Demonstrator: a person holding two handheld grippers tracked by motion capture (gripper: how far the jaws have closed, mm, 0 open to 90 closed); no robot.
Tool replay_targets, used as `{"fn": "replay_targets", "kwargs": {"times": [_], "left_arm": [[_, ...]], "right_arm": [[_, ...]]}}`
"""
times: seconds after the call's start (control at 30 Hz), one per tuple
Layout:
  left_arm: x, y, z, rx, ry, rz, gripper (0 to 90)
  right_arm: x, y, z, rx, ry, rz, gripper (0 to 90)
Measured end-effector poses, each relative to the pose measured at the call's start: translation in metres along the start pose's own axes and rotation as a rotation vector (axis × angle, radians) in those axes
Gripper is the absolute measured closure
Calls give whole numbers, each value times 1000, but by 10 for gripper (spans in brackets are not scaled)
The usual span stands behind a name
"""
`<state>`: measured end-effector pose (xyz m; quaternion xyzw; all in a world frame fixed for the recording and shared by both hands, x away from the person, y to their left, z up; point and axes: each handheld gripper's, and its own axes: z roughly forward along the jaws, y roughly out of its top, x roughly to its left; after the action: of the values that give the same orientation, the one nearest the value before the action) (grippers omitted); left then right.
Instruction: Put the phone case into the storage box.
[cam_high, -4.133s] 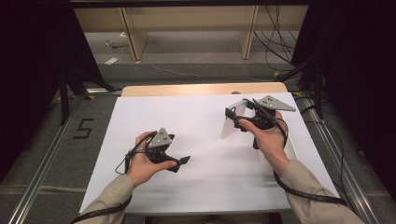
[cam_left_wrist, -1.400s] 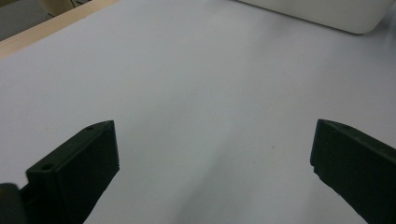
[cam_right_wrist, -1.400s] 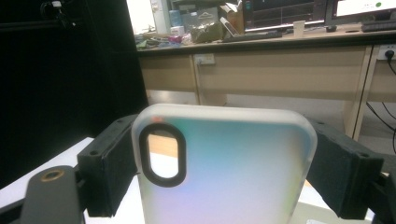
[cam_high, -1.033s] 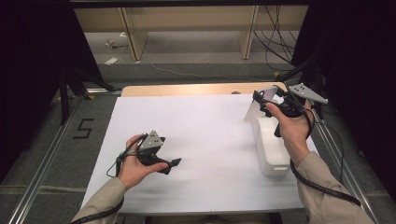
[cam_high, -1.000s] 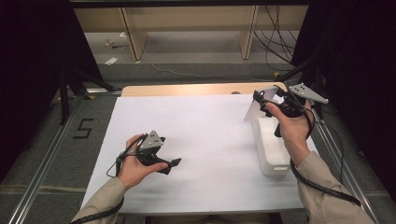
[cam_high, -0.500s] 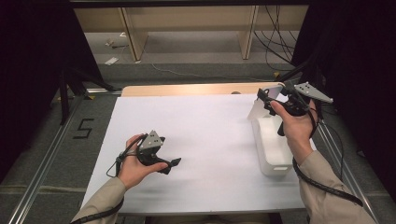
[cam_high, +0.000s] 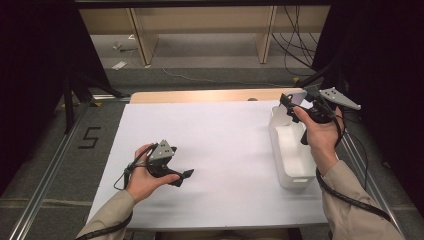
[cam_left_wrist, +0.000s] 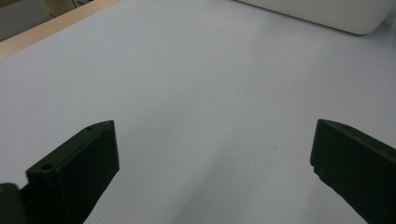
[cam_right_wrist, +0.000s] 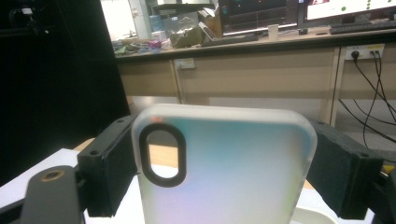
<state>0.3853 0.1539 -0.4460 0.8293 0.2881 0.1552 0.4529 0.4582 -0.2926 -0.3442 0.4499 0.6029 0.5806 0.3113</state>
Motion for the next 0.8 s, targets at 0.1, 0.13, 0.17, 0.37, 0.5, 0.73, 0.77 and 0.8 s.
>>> {"fn": "replay_targets", "kwargs": {"times": [0.1, 0.13, 0.17, 0.37, 0.5, 0.73, 0.77, 0.8], "left_arm": [[0, 0, 0, 1, 0, -1, 6], [0, 0, 0, 1, 0, -1, 6], [0, 0, 0, 3, 0, 1, 6], [0, 0, 0, 3, 1, 0, 6], [0, 0, 0, 3, 1, 0, 6], [0, 0, 0, 3, 2, 0, 6], [0, 0, 0, 0, 2, 0, 6], [0, 0, 0, 3, 2, 0, 6]], "right_arm": [[-2, 0, 0, 1, -9, 1, 180], [-3, 0, 0, 3, -9, 2, 180], [-3, -1, 0, 2, -11, 3, 180], [-6, -2, 0, 6, -24, 3, 180], [-8, -3, 0, 8, -27, 5, 180], [-10, -3, 1, 9, -38, -1, 180], [-11, -3, 1, 9, -40, -2, 180], [-11, -4, 1, 10, -41, -2, 180]]}}
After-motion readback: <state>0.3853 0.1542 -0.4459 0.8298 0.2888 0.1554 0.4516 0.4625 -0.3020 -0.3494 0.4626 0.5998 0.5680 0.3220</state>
